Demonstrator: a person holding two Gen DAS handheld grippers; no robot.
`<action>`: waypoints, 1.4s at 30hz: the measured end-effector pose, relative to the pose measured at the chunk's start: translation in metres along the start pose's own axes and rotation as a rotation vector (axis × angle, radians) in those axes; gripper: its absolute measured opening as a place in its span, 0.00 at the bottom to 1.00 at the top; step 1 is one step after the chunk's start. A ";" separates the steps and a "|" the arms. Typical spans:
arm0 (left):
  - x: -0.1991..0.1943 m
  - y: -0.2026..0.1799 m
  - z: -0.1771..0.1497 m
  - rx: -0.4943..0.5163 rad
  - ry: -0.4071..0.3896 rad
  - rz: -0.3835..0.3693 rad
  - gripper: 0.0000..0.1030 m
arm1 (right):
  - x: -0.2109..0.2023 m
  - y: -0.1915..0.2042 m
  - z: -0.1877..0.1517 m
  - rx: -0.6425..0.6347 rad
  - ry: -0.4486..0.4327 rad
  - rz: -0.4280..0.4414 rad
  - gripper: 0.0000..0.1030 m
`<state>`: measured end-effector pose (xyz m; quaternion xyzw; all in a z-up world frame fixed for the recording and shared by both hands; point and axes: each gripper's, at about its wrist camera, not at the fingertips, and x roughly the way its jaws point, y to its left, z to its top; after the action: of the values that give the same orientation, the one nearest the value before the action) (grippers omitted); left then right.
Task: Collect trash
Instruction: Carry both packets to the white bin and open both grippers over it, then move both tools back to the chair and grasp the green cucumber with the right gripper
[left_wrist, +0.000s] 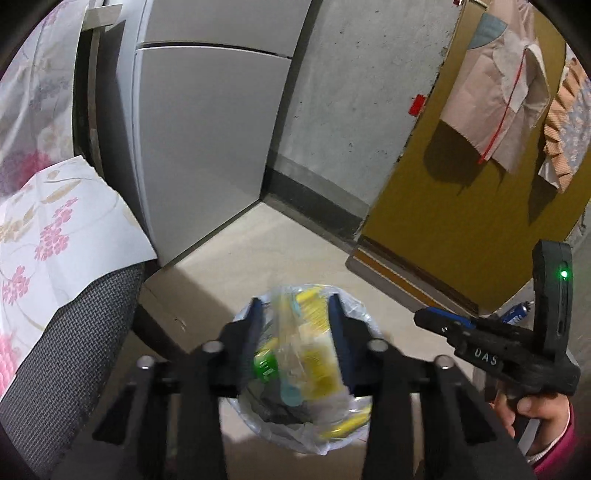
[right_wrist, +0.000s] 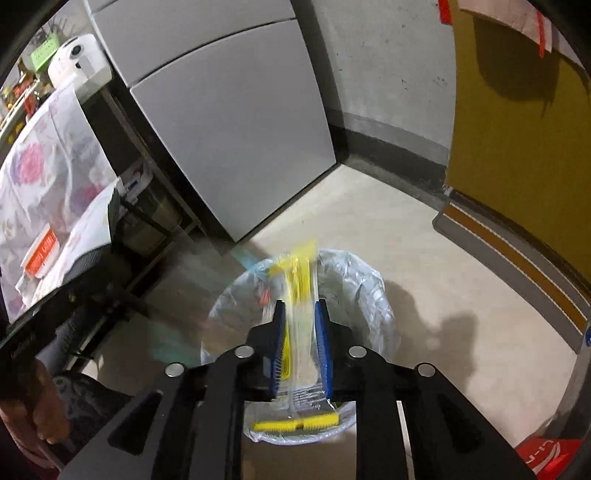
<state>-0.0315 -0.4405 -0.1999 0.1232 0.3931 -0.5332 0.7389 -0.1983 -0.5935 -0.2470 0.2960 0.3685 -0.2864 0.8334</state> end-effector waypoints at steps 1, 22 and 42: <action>-0.004 0.000 0.001 0.003 -0.002 0.006 0.36 | -0.003 0.001 0.002 -0.005 -0.008 -0.005 0.22; -0.242 0.125 -0.051 -0.202 -0.154 0.489 0.59 | -0.131 0.265 0.027 -0.466 -0.263 0.411 0.22; -0.402 0.302 -0.164 -0.539 -0.205 0.919 0.68 | -0.067 0.540 -0.079 -0.898 -0.099 0.616 0.36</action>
<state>0.1124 0.0573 -0.0932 0.0361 0.3475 -0.0448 0.9359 0.1045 -0.1642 -0.0858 -0.0085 0.3113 0.1428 0.9395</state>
